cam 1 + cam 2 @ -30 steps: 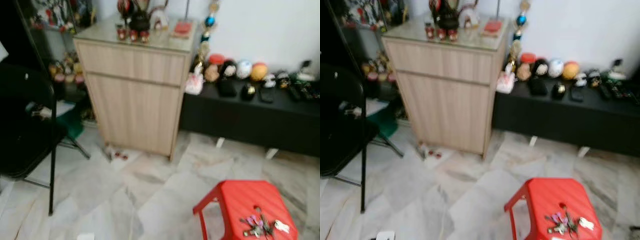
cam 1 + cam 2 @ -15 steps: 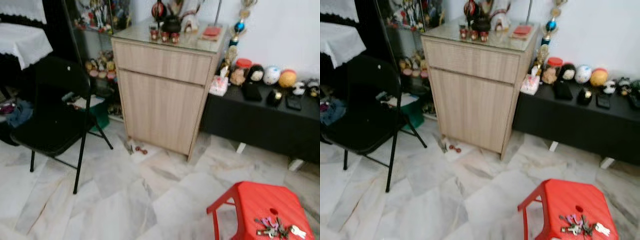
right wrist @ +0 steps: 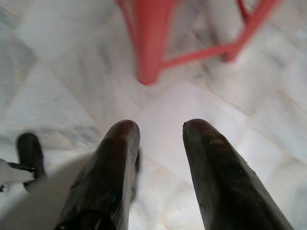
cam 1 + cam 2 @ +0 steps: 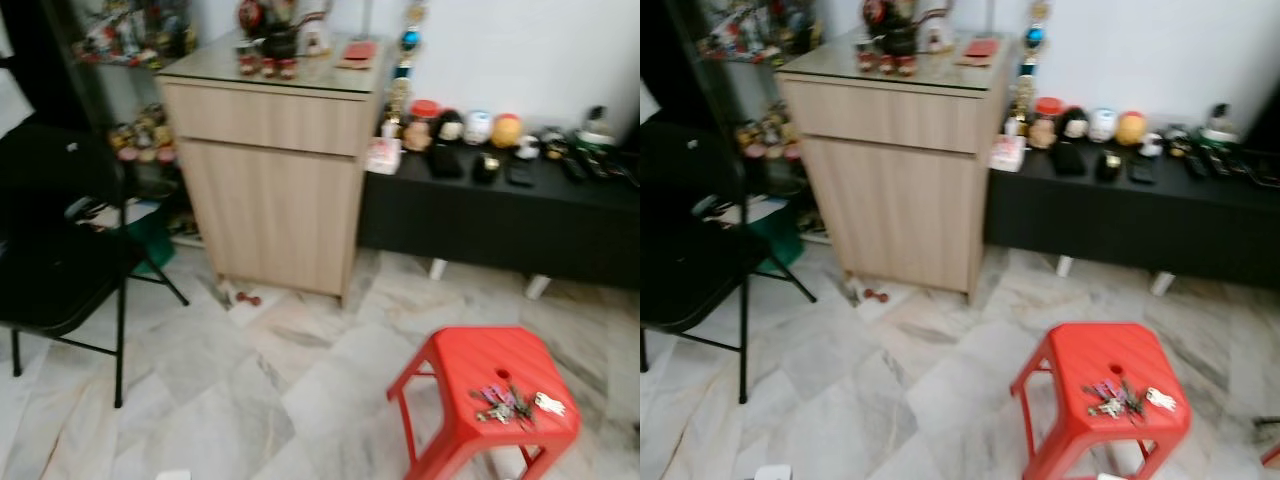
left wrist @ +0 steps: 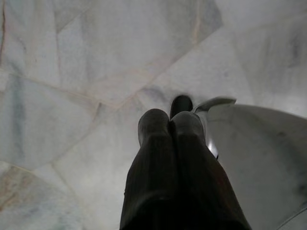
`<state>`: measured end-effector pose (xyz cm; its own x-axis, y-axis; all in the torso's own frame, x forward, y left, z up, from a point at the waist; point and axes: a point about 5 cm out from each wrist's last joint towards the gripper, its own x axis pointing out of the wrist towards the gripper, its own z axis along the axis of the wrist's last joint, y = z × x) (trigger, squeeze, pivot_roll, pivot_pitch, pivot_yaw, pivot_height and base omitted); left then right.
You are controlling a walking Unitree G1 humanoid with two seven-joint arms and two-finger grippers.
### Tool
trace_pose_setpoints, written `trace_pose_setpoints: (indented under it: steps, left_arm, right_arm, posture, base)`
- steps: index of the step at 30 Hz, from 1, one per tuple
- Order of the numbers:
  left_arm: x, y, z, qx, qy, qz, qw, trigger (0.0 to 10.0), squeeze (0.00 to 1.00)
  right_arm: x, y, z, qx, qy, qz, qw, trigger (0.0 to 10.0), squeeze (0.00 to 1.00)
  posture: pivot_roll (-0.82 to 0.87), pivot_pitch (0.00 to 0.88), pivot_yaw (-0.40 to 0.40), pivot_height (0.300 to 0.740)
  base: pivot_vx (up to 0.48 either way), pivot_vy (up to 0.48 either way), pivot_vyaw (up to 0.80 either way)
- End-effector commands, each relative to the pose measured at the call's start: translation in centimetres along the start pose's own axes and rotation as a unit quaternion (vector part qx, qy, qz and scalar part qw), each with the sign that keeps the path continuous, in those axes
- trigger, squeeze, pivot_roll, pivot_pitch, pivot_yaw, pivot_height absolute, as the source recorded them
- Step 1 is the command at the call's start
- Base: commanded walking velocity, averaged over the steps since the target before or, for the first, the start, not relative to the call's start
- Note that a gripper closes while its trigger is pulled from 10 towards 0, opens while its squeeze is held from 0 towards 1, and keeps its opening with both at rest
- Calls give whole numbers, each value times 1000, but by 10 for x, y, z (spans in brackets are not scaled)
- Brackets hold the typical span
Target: Hang keys on a hook
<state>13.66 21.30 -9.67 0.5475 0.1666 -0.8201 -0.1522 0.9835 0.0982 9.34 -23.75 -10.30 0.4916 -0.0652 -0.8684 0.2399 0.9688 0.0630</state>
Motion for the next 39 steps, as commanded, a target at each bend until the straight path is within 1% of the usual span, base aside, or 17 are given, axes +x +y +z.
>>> trace_pose_setpoints:
  steps: [1, 4, 5, 7, 8, 11, 12, 17, 25, 29, 37, 39]
  left_arm:
    - [-2, -7, -10, -10, 20, -13, 1000, 10000, 0]
    - [-2, -8, -9, -5, 10, -13, 1000, 10000, 0]
    - [-2, -7, -7, -7, 3, -11, 1000, 10000, 0]
    - [-3, -7, -3, -14, -27, -1, 1000, 10000, 0]
    - [-3, -7, -2, -13, -30, -2, 999, 10000, 0]
    - [-3, -9, 1, -4, -43, -7, 999, 10000, 0]
    - [-3, -9, 2, 6, -47, -11, 999, 10000, 0]
    - [-2, -9, 2, 23, -43, -12, 999, 10000, 0]
    - [-2, -10, -1, 30, -26, -19, 999, 10000, 0]
    - [-2, -10, -1, 19, -27, -17, 999, 10000, 0]
    - [-2, -9, 1, 16, -36, -10, 999, 10000, 0]
    - [-2, -8, 2, 8, -42, -6, 999, 10000, 0]
  right_arm:
    - [4, 9, 9, 5, -16, 11, 1000, 10000, 0]
    - [4, 8, 10, 5, -16, 11, 1000, 10000, 0]
    - [4, 8, 10, 5, -17, 11, 1000, 10000, 0]
    - [4, 8, 11, 6, -19, 12, 1000, 10000, 0]
    - [4, 8, 11, 6, -19, 12, 1000, 10000, 0]
    - [4, 7, 11, 6, -20, 13, 1000, 10000, 0]
    - [4, 7, 11, 5, -19, 13, 1000, 10000, 0]
    - [4, 8, 11, 4, -19, 16, 1000, 10000, 0]
    - [4, 7, 11, 6, -18, 13, 1000, 10000, 0]
    - [4, 7, 11, 2, -16, 13, 1000, 10000, 0]
    - [4, 9, 12, 1, -17, 18, 1000, 10000, 0]
    - [5, 9, 12, 2, -18, 19, 1000, 10000, 0]
  posture:
    - [170, 0, -72, 740]
    - [171, 0, -73, 740]
    - [171, 0, -73, 740]
    - [178, 0, -77, 740]
    - [178, 0, -77, 740]
    - [192, 0, -82, 740]
    - [193, 0, -82, 740]
    - [188, 0, -78, 740]
    - [180, 0, -76, 740]
    - [182, 0, -80, 740]
    - [192, 0, -78, 740]
    - [190, 0, -77, 740]
  base:
    - [0, 0, 0]
    - [0, 0, 0]
    - [0, 0, 0]
    - [0, 0, 0]
    - [0, 0, 0]
    - [0, 0, 0]
    - [0, 0, 0]
    - [0, -169, 0]
    - [0, -303, 0]
    - [0, -79, 0]
    - [0, 0, 0]
    - [0, 0, 0]
